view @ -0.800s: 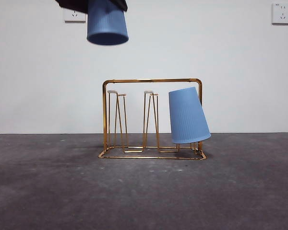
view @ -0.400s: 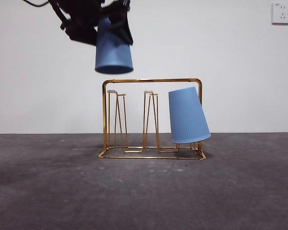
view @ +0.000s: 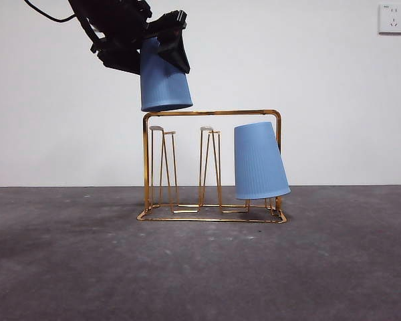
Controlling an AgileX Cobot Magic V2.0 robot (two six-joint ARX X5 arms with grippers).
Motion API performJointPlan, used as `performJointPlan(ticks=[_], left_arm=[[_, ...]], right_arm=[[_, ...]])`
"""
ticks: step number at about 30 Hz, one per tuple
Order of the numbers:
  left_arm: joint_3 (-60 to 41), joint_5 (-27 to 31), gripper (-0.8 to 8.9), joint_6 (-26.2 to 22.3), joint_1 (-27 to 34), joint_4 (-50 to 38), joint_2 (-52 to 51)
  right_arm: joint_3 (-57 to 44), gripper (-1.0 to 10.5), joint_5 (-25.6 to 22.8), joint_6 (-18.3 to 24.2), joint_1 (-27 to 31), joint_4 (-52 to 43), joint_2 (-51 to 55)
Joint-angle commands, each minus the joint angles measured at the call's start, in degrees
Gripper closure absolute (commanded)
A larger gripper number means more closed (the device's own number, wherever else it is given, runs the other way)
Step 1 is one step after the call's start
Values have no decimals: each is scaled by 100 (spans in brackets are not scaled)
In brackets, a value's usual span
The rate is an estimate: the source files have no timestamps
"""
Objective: Pick up cup 1,put cup 1 in the cup rack,pick up cup 2,put cup 2 in the cup rack
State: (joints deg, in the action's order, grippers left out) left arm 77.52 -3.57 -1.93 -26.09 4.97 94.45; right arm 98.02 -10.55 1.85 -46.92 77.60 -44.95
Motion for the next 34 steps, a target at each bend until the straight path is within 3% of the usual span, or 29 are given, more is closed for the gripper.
performJointPlan(ticks=[1, 15, 34], left_arm=[[-107, 15, 820, 42, 2, 330, 160], [-107, 317, 820, -20, 42, 800, -525], [-116, 275, 820, -111, 282, 892, -258]], right_arm=[[-37, 958, 2, -77, 4, 131, 22], [-37, 958, 4, -26, 4, 133, 22], [-44, 958, 7, -37, 4, 133, 22]])
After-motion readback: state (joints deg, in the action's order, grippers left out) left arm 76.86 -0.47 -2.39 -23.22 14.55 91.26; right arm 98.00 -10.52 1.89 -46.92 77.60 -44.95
